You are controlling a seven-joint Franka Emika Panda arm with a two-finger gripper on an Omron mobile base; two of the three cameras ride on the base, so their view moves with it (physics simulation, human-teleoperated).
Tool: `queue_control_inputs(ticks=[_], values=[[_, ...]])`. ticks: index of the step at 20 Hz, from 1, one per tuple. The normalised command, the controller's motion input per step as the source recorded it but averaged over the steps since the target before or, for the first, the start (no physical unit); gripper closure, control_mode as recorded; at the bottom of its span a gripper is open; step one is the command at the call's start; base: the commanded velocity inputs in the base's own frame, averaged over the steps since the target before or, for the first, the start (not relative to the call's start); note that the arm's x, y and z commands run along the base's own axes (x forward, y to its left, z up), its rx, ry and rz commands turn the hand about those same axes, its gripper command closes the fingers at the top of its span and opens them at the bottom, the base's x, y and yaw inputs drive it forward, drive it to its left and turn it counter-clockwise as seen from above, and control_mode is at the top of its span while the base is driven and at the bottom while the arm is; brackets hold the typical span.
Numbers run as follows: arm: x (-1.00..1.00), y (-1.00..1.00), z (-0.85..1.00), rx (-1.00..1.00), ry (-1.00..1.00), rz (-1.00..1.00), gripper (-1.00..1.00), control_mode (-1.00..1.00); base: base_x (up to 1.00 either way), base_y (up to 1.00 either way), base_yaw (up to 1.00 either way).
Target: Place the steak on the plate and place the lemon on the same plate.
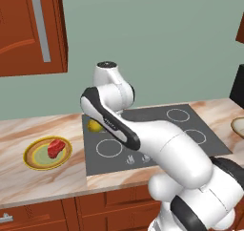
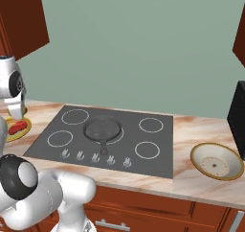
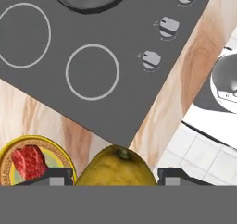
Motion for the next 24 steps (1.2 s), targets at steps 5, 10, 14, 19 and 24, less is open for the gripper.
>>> queue_control_inputs(ticks=[5,10,14,19,24], values=[[0.02,0.84,-0.14,0.00,-0.08,0.10,1.00,-1.00,0.00,0.00,0.00],[0.08,0.80,-0.23,0.00,-0.02,0.10,1.00,-1.00,0.00,0.00,0.00],[0.28,0.67,-0.28,0.04,0.00,0.10,1.00,-1.00,0.00,0.00,0.00],[0.40,0.64,-0.27,0.04,0.00,0.07,1.00,-1.00,0.00,0.00,0.00],[0.38,0.62,-0.30,0.00,0.00,0.05,1.00,-1.00,0.00,0.00,0.00]])
